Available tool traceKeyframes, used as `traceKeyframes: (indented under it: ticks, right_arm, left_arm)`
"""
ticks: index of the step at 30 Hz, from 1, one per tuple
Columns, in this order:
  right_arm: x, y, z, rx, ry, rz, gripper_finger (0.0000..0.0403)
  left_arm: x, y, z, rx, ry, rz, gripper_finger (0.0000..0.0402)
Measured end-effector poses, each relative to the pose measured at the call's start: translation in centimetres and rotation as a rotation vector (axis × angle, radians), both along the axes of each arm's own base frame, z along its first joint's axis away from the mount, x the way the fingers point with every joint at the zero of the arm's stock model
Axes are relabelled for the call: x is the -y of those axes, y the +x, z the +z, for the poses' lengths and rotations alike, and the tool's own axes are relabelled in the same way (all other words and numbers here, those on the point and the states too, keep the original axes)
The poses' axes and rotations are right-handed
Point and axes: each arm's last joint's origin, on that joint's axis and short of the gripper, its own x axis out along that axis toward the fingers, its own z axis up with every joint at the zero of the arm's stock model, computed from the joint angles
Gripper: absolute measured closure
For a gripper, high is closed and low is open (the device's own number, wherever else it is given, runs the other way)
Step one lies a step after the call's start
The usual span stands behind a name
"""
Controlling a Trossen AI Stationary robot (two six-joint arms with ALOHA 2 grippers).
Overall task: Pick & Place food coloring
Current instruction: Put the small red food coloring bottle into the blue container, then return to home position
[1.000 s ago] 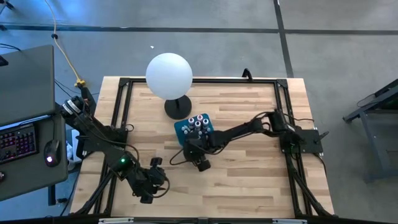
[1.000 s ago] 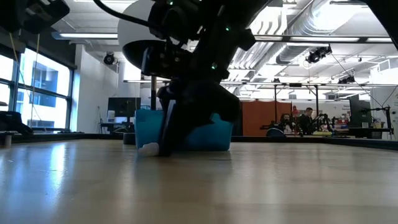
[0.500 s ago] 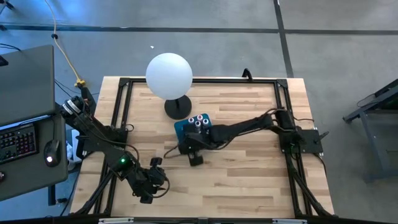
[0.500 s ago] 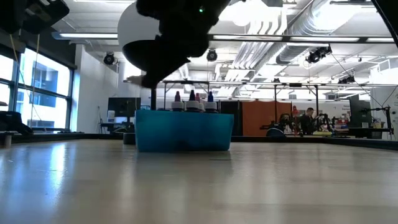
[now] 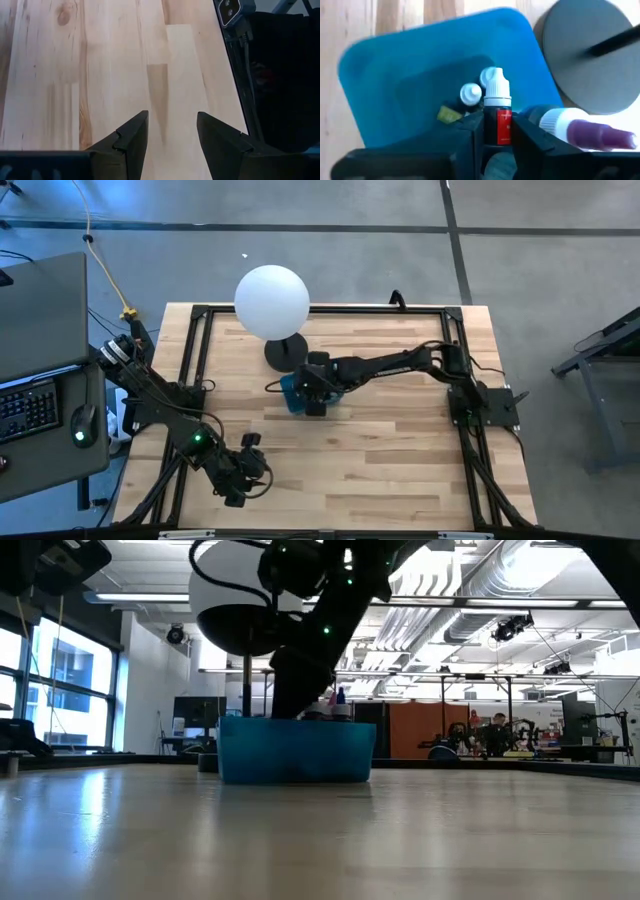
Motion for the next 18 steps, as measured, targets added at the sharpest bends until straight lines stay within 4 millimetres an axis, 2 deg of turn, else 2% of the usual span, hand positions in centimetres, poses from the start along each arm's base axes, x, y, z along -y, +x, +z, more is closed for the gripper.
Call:
traceKeyframes:
  ticks: [5,13,16,18]
  right_arm:
    - [-0.8,0.1,0.3,0.022,-0.001,0.027,0.0307]
    - [-3.0,0.0,0.8,0.029,-0.074,0.066,0.0241]
    - [-4.0,-0.3,2.3,0.031,-0.089,0.067,0.0228]
    - [-4.9,-0.9,4.7,0.051,-0.087,0.086,0.0227]
  left_arm:
    - [0.0,0.1,0.0,0.020,0.036,-0.033,0.0234]
    - [-0.1,0.1,0.1,0.037,0.061,-0.034,0.0234]
    - [-0.2,0.0,0.2,0.042,0.064,-0.035,0.0234]
    - [-0.6,-0.3,1.0,0.044,0.080,-0.050,0.0234]
